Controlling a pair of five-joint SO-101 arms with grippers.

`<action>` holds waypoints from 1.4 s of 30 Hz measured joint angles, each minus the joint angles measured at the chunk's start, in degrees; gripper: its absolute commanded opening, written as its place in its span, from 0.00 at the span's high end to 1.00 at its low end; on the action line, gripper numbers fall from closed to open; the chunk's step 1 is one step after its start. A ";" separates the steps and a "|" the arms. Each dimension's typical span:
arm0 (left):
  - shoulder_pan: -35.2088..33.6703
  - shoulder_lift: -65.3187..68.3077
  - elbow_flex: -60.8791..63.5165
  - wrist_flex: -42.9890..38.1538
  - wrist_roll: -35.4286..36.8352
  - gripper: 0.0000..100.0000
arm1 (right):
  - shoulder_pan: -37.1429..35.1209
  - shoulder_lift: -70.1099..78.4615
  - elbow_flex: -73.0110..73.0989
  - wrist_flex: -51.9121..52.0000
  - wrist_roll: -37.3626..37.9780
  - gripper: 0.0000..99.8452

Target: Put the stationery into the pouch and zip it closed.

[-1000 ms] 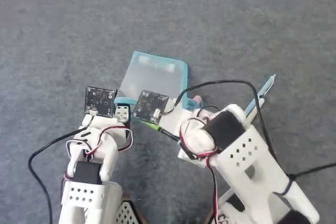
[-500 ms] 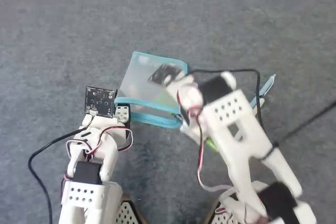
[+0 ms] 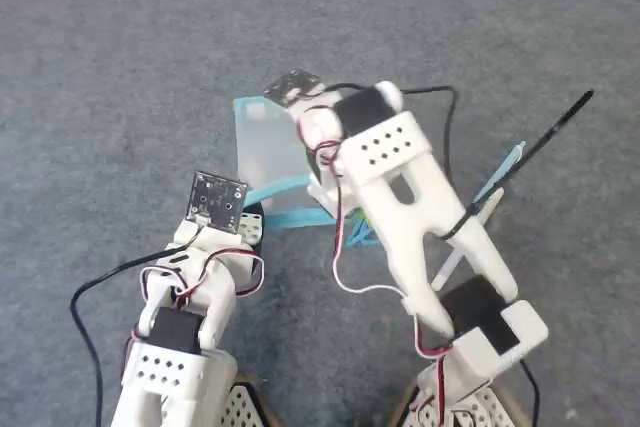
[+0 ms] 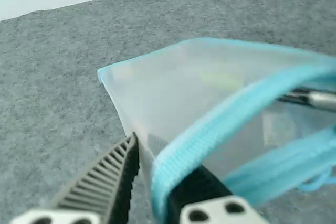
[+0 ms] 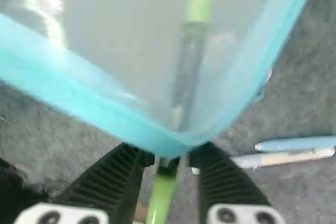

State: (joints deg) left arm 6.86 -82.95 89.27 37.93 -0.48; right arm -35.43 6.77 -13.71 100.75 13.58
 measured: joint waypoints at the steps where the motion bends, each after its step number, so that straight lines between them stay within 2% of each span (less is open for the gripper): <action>1: 0.00 0.00 0.00 0.00 0.00 0.99 | -0.44 0.00 -1.14 0.00 -0.18 0.79; 11: 0.26 0.00 0.09 0.09 0.00 0.99 | 1.67 -5.89 -10.11 0.18 -5.63 0.79; 16: 0.88 0.00 0.09 0.00 -0.62 0.99 | 9.49 -12.57 -8.18 0.18 -5.80 0.79; 23: 1.23 0.00 0.09 0.00 -0.62 0.99 | 26.37 -15.82 12.57 0.09 -5.89 0.79; 29: 1.23 0.00 0.09 0.00 -0.62 0.99 | 34.02 -15.82 31.47 -5.36 -6.86 0.79; 34: 1.23 0.00 0.09 0.00 -0.62 0.99 | 35.08 -15.82 42.99 -15.91 -10.29 0.79; 40: 1.23 0.00 0.09 0.00 -0.62 0.99 | 34.55 -15.82 47.21 -18.64 -10.55 0.79; 42: 1.23 0.00 0.09 0.00 -0.62 0.99 | 31.82 -15.82 48.62 -19.78 -10.64 0.79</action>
State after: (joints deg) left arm 8.09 -82.95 89.36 37.93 -1.10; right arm -3.60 -9.05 34.90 80.97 2.95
